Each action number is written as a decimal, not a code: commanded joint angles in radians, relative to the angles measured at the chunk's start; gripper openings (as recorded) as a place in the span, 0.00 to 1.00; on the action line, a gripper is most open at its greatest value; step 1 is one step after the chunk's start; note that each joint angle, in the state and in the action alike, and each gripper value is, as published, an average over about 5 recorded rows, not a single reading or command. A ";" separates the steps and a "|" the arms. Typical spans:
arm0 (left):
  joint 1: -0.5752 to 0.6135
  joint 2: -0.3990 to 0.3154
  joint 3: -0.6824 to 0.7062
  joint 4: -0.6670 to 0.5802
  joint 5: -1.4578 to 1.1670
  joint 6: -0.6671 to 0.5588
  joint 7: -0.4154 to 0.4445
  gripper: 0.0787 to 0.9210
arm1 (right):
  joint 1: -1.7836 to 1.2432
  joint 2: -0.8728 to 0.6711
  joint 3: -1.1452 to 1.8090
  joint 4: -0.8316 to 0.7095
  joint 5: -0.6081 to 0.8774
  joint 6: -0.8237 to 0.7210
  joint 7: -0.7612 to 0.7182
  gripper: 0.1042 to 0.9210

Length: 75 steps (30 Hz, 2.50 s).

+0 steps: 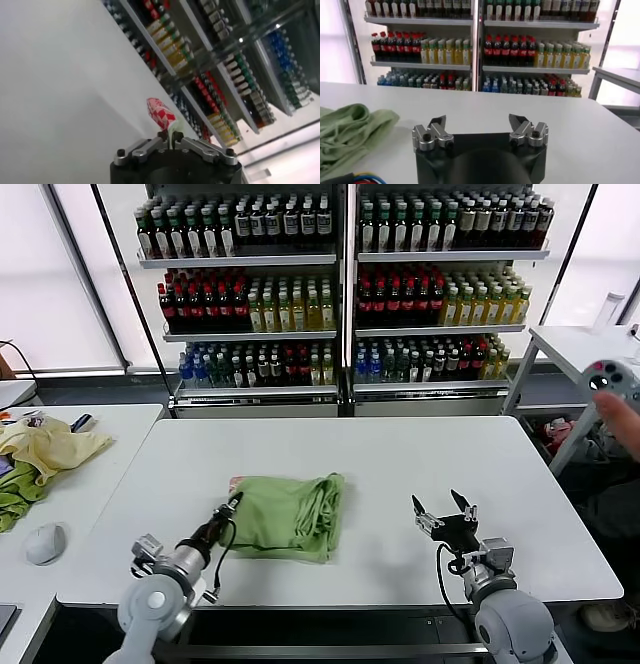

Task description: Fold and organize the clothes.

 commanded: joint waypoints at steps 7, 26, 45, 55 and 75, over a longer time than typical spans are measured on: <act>-0.015 0.503 -0.336 -0.141 0.034 0.083 -0.025 0.04 | 0.034 -0.022 -0.010 0.020 0.053 0.002 -0.001 0.88; -0.230 0.027 0.636 0.062 1.201 0.016 -0.014 0.04 | 0.010 -0.015 0.006 0.052 0.031 0.025 -0.011 0.88; -0.388 -0.042 0.661 0.062 0.807 0.008 -0.061 0.30 | 0.072 0.001 -0.087 0.018 0.042 0.015 0.022 0.88; -0.206 0.126 0.404 -0.132 0.686 -0.036 -0.082 0.64 | 0.288 0.135 -0.298 -0.151 0.151 -0.017 0.184 0.88; -0.003 0.187 0.200 -0.158 0.787 -0.079 -0.093 0.88 | 0.508 0.363 -0.469 -0.537 0.272 -0.064 0.358 0.82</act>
